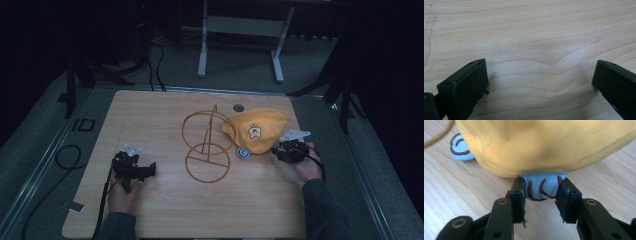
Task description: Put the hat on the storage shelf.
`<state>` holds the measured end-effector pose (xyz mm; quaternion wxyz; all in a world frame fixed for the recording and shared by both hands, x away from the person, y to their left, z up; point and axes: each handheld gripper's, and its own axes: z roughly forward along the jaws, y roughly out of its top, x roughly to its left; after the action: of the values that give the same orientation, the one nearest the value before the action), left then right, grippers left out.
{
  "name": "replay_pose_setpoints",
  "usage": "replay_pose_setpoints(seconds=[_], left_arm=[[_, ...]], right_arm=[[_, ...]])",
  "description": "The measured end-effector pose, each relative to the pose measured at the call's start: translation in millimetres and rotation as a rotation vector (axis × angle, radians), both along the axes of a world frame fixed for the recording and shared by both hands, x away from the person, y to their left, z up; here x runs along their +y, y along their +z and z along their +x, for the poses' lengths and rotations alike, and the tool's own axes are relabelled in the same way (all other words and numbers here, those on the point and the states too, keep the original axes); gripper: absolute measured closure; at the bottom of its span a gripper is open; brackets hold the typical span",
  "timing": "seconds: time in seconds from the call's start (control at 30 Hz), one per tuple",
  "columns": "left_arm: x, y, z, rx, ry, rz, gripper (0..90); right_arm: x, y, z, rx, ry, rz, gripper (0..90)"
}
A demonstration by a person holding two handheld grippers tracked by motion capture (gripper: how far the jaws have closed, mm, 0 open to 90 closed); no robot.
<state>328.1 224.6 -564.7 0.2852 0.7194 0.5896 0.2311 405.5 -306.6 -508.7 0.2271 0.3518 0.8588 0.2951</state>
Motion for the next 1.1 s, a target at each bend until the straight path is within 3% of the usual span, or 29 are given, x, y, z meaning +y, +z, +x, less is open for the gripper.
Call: replay_pose_setpoints(seconds=[0.3,0.77,1.1], left_arm=[[0.0,0.0,0.0,0.0,-0.001,0.0,0.4],[0.0,0.0,0.0,0.0,0.0,0.0,0.4],[0.0,0.0,0.0,0.0,0.0,0.0,0.4]], right_arm=[[0.6,19.0,-6.5,-0.024,0.029,0.03,64.0],[5.5,52.3,-19.8,-0.106,0.083,0.07,67.2],[4.1,63.9,-26.4,-0.122,0.107,0.114,66.6]])
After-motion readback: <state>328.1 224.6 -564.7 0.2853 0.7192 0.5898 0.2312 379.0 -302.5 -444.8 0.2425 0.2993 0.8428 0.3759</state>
